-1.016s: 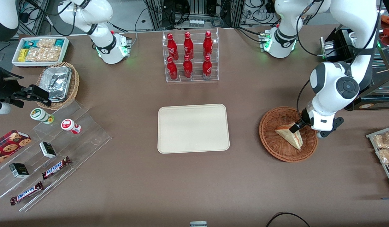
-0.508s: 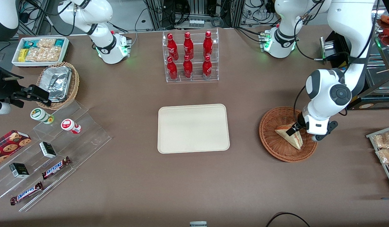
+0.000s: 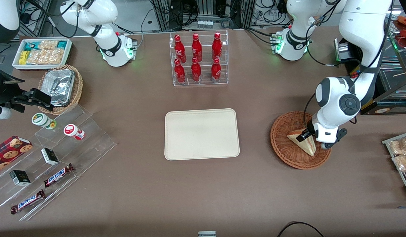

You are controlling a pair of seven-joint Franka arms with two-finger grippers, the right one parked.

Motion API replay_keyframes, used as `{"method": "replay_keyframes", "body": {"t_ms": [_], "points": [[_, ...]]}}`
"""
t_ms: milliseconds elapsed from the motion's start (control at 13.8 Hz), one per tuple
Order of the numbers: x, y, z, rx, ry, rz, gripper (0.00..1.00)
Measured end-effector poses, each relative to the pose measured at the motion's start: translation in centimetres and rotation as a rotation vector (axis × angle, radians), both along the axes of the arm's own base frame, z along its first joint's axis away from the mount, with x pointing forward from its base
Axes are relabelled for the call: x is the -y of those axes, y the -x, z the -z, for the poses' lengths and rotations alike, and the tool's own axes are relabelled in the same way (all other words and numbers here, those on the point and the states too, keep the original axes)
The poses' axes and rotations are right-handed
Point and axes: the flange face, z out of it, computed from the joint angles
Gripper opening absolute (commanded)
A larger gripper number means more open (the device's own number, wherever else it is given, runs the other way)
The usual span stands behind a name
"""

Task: Place sandwich from basket to tray
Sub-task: 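Lift the sandwich out of the basket and carry it over the tray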

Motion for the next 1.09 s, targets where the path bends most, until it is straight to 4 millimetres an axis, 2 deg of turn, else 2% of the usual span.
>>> {"method": "replay_keyframes", "body": {"t_ms": [145, 290, 435, 653, 871, 1016, 1089], "points": [[0.2, -0.2, -0.3, 0.006, 0.001, 0.003, 0.05], [0.5, -0.9, -1.5, -0.002, 0.001, 0.009, 0.04], [1.4, -2.3, -4.3, -0.036, -0.009, 0.033, 0.04], [3.7, -4.3, -10.5, -0.042, -0.031, 0.089, 0.02], [8.5, -5.8, -16.4, 0.006, -0.022, 0.163, 0.02], [12.9, -5.6, -18.9, 0.015, -0.02, 0.232, 0.0], [15.5, -5.2, -19.5, 0.013, -0.018, 0.271, 0.0]]}}
